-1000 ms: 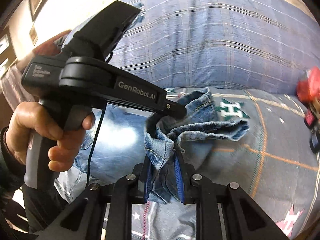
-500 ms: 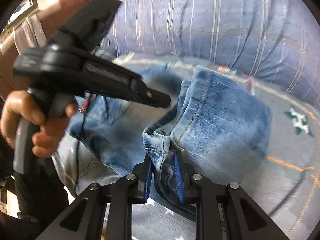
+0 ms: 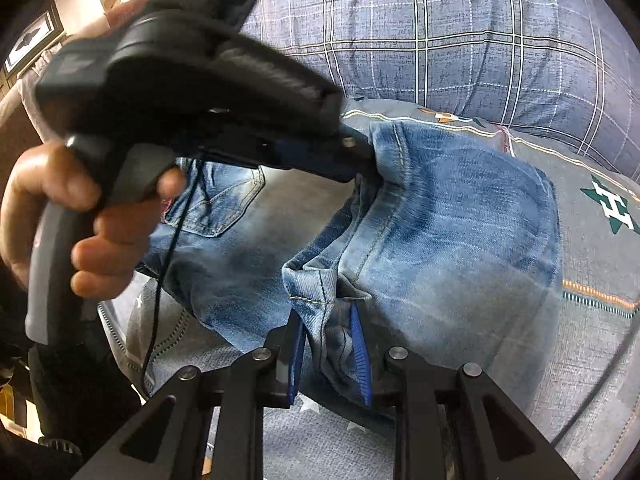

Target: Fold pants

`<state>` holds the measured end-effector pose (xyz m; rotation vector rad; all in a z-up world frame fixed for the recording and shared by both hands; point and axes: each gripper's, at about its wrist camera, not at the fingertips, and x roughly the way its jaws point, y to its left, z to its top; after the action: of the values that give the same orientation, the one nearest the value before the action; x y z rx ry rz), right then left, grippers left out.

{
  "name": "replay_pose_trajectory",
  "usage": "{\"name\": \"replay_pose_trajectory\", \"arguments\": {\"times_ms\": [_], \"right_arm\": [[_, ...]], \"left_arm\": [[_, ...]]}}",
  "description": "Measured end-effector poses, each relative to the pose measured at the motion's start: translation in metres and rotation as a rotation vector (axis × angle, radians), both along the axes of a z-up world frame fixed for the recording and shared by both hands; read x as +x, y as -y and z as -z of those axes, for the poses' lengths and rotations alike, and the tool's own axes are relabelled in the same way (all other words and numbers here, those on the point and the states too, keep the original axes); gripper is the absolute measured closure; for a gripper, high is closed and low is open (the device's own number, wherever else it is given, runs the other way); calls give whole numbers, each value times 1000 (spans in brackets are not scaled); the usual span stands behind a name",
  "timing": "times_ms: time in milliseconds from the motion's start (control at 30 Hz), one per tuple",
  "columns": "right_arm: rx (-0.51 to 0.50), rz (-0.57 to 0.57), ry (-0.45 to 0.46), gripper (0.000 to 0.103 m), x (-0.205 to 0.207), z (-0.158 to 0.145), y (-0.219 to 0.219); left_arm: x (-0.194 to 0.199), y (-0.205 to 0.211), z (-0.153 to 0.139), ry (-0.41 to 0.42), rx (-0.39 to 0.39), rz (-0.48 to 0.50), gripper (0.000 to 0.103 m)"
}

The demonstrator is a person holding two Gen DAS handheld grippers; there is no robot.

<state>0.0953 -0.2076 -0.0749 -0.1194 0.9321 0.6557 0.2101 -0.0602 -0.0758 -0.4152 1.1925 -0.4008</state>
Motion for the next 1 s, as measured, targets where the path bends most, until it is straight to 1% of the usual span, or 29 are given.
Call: {"name": "replay_pose_trajectory", "arguments": {"times_ms": [100, 200, 267, 333, 367, 400, 467, 533, 600, 700, 833, 900, 1000], "right_arm": [[1, -4, 10, 78, -3, -1, -1], [0, -7, 22, 78, -9, -1, -1], [-5, -12, 25, 78, -9, 3, -3], [-14, -17, 33, 76, -10, 7, -6], [-11, -19, 44, 72, -12, 8, -7], [-4, -19, 48, 60, -11, 8, -6], [38, -23, 26, 43, -14, 6, -5], [94, -42, -3, 43, -20, 4, -4], [108, -41, -5, 43, -24, 1, -1], [164, -15, -11, 43, -26, -8, 10], [168, 35, 19, 43, -25, -19, 21], [160, 76, 29, 44, -22, -22, 29], [148, 157, 30, 45, -6, -24, 46]], "left_arm": [[3, -2, -1, -3, -29, -14, 75], [4, -1, -2, 3, -29, -13, 75], [7, 5, 3, -8, -10, 0, 75], [13, 8, 12, -22, 27, -3, 75], [15, 9, 16, -23, 35, -8, 78], [16, 8, 17, -12, 42, -17, 82], [16, 7, 16, -11, 40, -11, 84], [13, 2, 11, -3, 43, 8, 84], [6, -6, 5, 8, 55, 14, 84], [-10, -21, -6, 26, 22, 21, 84], [-43, -31, -16, 53, -21, 38, 84], [-60, -28, -18, 54, -45, 62, 84], [-74, -12, -20, 73, -48, 110, 84]]}}
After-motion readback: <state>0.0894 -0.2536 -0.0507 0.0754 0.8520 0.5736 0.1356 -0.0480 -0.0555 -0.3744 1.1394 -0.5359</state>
